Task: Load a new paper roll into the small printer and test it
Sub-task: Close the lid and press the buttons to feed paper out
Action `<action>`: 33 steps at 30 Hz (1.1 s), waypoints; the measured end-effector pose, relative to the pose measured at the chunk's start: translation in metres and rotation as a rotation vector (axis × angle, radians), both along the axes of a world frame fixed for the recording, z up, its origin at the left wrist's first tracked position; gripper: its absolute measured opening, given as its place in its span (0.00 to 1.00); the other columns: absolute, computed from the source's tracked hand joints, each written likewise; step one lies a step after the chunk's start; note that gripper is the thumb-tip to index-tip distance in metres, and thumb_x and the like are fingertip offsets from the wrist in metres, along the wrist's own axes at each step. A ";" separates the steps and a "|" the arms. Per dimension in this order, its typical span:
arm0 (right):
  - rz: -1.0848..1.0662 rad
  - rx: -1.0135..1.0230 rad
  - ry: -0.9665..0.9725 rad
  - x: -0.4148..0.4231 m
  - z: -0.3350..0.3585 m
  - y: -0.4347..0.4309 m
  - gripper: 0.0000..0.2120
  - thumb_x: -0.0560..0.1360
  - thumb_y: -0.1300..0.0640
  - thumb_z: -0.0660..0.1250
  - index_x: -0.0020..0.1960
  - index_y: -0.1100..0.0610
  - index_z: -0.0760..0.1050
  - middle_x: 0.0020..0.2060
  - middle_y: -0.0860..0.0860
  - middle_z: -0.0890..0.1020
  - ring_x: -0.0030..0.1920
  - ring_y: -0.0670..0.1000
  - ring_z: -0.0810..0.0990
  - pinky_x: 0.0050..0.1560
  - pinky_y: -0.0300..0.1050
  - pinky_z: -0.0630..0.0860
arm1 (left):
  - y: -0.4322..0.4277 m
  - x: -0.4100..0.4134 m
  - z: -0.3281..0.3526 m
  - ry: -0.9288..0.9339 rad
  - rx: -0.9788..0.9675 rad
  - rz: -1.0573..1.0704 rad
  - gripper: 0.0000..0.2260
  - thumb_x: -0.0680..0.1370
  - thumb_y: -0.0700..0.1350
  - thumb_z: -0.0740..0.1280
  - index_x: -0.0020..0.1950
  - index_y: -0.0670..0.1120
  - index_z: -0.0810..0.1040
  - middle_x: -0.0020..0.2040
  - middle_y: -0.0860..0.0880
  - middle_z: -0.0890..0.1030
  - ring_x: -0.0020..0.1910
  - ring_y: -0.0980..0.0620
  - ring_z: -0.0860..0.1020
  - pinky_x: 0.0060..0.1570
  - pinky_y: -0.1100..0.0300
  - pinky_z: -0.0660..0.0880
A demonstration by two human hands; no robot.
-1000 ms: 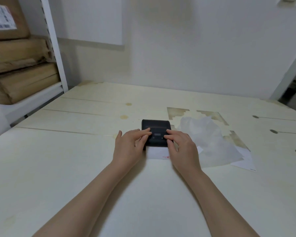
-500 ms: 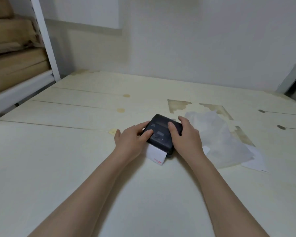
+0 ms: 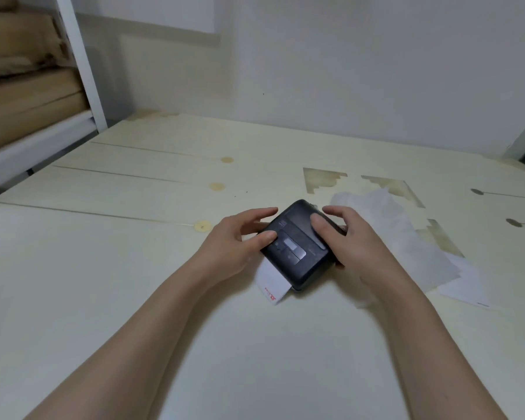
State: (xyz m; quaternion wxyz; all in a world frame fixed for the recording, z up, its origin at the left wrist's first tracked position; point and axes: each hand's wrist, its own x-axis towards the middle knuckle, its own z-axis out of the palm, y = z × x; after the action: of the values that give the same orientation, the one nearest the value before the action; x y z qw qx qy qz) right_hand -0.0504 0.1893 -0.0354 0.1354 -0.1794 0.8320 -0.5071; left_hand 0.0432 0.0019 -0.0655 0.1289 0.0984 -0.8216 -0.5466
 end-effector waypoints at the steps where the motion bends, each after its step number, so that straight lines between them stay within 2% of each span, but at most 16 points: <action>1: 0.021 0.001 -0.015 0.002 0.001 0.002 0.21 0.75 0.40 0.65 0.66 0.42 0.68 0.48 0.45 0.79 0.43 0.43 0.79 0.35 0.36 0.71 | 0.000 0.001 0.000 0.000 -0.010 -0.006 0.18 0.78 0.48 0.68 0.68 0.59 0.75 0.55 0.60 0.82 0.57 0.72 0.76 0.58 0.62 0.73; 3: 0.025 -0.028 -0.029 0.004 0.000 0.004 0.23 0.76 0.43 0.65 0.69 0.43 0.66 0.49 0.45 0.79 0.44 0.44 0.80 0.35 0.37 0.72 | 0.001 0.002 0.001 0.019 0.016 0.008 0.20 0.77 0.47 0.69 0.69 0.58 0.74 0.53 0.61 0.83 0.56 0.74 0.74 0.61 0.61 0.73; 5: -0.016 -0.101 -0.028 0.007 0.000 0.003 0.25 0.76 0.45 0.66 0.71 0.44 0.65 0.52 0.46 0.80 0.47 0.45 0.81 0.36 0.38 0.73 | 0.005 0.000 0.006 0.081 0.081 0.071 0.26 0.76 0.45 0.71 0.72 0.56 0.70 0.53 0.63 0.84 0.58 0.71 0.75 0.61 0.64 0.71; 8: -0.106 -0.310 -0.057 0.009 -0.003 -0.002 0.26 0.77 0.47 0.66 0.73 0.48 0.64 0.57 0.47 0.80 0.51 0.48 0.82 0.34 0.39 0.76 | 0.013 -0.004 0.007 0.167 0.157 0.260 0.38 0.73 0.48 0.74 0.78 0.54 0.57 0.65 0.60 0.77 0.64 0.62 0.74 0.62 0.63 0.68; 10: -0.142 -0.512 -0.141 0.010 -0.005 -0.007 0.26 0.78 0.49 0.65 0.74 0.51 0.64 0.61 0.49 0.80 0.52 0.48 0.82 0.34 0.40 0.78 | 0.022 -0.001 0.009 0.132 0.340 0.251 0.42 0.72 0.52 0.75 0.79 0.53 0.53 0.70 0.58 0.71 0.64 0.61 0.73 0.61 0.62 0.69; 12: -0.103 -0.667 -0.210 0.011 -0.009 -0.011 0.25 0.80 0.50 0.63 0.75 0.52 0.62 0.65 0.52 0.78 0.55 0.51 0.82 0.37 0.41 0.79 | 0.032 0.001 0.009 0.128 0.615 0.110 0.36 0.72 0.54 0.74 0.76 0.48 0.63 0.70 0.52 0.74 0.63 0.58 0.77 0.62 0.57 0.73; 14: -0.034 -0.712 -0.218 0.013 -0.014 -0.015 0.27 0.80 0.51 0.63 0.76 0.52 0.59 0.67 0.52 0.76 0.59 0.53 0.81 0.41 0.43 0.80 | 0.041 0.000 0.009 0.208 0.734 0.000 0.22 0.75 0.48 0.71 0.68 0.43 0.73 0.63 0.46 0.81 0.61 0.50 0.80 0.61 0.51 0.76; 15: -0.006 -0.721 -0.211 0.014 -0.016 -0.017 0.28 0.80 0.51 0.63 0.76 0.51 0.58 0.68 0.51 0.75 0.61 0.53 0.81 0.44 0.45 0.80 | 0.043 0.000 0.011 0.258 0.739 0.003 0.18 0.77 0.44 0.70 0.65 0.42 0.74 0.60 0.44 0.83 0.60 0.48 0.81 0.60 0.51 0.77; 17: 0.036 -0.734 -0.196 0.012 -0.016 -0.019 0.30 0.78 0.50 0.65 0.76 0.49 0.58 0.68 0.51 0.75 0.63 0.53 0.80 0.52 0.55 0.81 | 0.041 -0.001 0.013 0.308 0.738 0.054 0.15 0.76 0.39 0.70 0.63 0.41 0.75 0.58 0.44 0.84 0.58 0.46 0.82 0.58 0.50 0.78; 19: 0.013 -0.693 -0.152 0.009 -0.011 -0.016 0.29 0.76 0.42 0.64 0.74 0.46 0.62 0.66 0.48 0.77 0.65 0.51 0.78 0.59 0.59 0.78 | 0.031 0.000 0.013 0.311 0.694 0.097 0.17 0.73 0.40 0.74 0.60 0.42 0.76 0.56 0.45 0.85 0.56 0.46 0.83 0.58 0.51 0.78; 22: -0.082 -0.559 -0.059 0.009 -0.002 -0.010 0.27 0.74 0.31 0.57 0.65 0.46 0.74 0.59 0.47 0.82 0.60 0.47 0.81 0.58 0.49 0.78 | 0.019 0.004 0.014 0.285 0.585 0.047 0.20 0.69 0.41 0.74 0.60 0.44 0.77 0.52 0.50 0.85 0.52 0.52 0.83 0.53 0.59 0.78; 24: -0.105 -0.403 0.068 0.010 -0.001 -0.008 0.24 0.78 0.35 0.53 0.55 0.48 0.80 0.49 0.47 0.86 0.52 0.46 0.83 0.52 0.42 0.78 | 0.020 0.005 0.015 0.287 0.568 -0.001 0.19 0.69 0.40 0.73 0.59 0.45 0.78 0.50 0.51 0.86 0.50 0.54 0.83 0.49 0.65 0.77; 26: -0.135 -0.320 0.171 0.010 -0.003 -0.007 0.22 0.81 0.41 0.51 0.49 0.50 0.81 0.44 0.49 0.85 0.48 0.48 0.82 0.47 0.41 0.76 | 0.023 0.003 0.015 0.284 0.580 0.010 0.18 0.71 0.41 0.73 0.60 0.46 0.77 0.49 0.51 0.86 0.49 0.54 0.83 0.50 0.64 0.77; 29: -0.038 -0.332 0.248 0.010 -0.009 -0.008 0.18 0.83 0.45 0.52 0.55 0.48 0.80 0.47 0.46 0.85 0.51 0.45 0.82 0.49 0.38 0.76 | 0.032 -0.001 0.013 0.314 0.603 0.132 0.12 0.77 0.42 0.70 0.59 0.45 0.76 0.46 0.50 0.86 0.47 0.53 0.83 0.55 0.56 0.77; 31: 0.052 -0.326 0.283 0.013 -0.014 -0.012 0.17 0.83 0.48 0.51 0.59 0.47 0.78 0.48 0.42 0.85 0.52 0.39 0.81 0.50 0.32 0.75 | 0.035 -0.004 0.013 0.362 0.597 0.246 0.08 0.79 0.45 0.67 0.58 0.47 0.78 0.45 0.53 0.86 0.46 0.56 0.83 0.50 0.59 0.78; 33: 0.081 -0.331 0.325 0.016 -0.019 -0.017 0.19 0.82 0.48 0.51 0.62 0.50 0.78 0.51 0.43 0.84 0.55 0.40 0.80 0.52 0.33 0.75 | 0.035 -0.005 0.013 0.392 0.577 0.318 0.08 0.80 0.48 0.65 0.57 0.48 0.79 0.46 0.55 0.84 0.44 0.59 0.82 0.46 0.62 0.77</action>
State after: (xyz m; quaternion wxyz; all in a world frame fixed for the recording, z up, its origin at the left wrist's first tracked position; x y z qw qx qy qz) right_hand -0.0340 0.1719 -0.0549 -0.0112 -0.3115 0.7407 -0.5952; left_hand 0.0381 0.0369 -0.0527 0.3335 0.1504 -0.5681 -0.7372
